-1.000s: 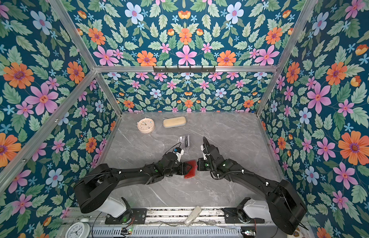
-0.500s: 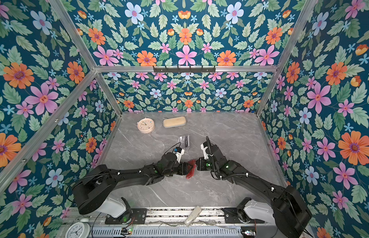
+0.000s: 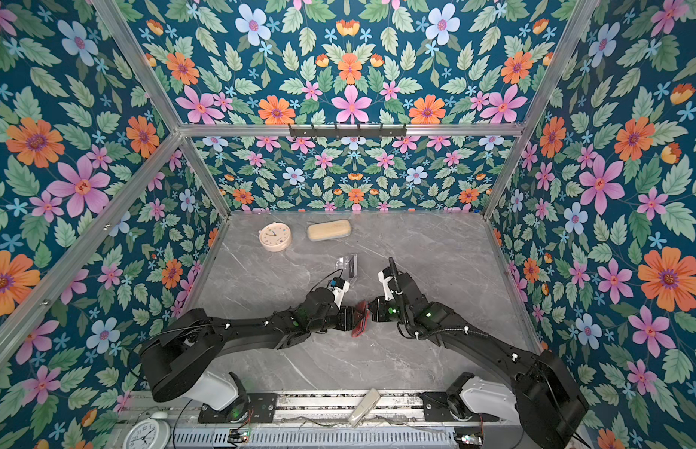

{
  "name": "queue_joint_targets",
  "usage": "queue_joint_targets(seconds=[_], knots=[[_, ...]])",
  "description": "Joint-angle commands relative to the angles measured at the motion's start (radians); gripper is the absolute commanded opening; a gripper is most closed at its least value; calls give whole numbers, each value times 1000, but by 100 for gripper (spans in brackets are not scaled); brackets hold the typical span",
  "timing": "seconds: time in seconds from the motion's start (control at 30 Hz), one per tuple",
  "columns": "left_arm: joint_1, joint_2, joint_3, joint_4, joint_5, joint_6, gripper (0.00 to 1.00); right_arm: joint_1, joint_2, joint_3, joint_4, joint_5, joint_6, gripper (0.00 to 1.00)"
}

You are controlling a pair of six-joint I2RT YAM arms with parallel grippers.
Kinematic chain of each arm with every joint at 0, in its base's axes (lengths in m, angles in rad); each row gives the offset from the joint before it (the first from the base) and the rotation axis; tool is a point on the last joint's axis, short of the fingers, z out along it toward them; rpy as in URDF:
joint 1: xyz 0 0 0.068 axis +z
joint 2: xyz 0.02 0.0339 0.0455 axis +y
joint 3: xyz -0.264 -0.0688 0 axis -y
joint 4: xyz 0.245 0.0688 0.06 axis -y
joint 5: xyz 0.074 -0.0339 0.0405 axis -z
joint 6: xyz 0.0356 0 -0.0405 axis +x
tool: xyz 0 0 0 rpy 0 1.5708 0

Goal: Put the credit cards into the card holder

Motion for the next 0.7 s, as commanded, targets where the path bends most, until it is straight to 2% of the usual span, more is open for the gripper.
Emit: queue_joint_targets(seconds=[0.0, 0.1, 0.27, 0.67], knots=[[-2, 5, 6, 12, -12, 4, 53, 0, 0, 7, 25, -1, 7, 0], [-1, 3, 4, -2, -33, 4, 47, 1, 0, 8, 18, 8, 5, 0], [-2, -8, 3, -25, -72, 3, 42, 0, -5, 11, 3, 28, 2, 0], [-6, -63, -15, -143, -252, -15, 30, 0, 11, 23, -63, 109, -13, 0]])
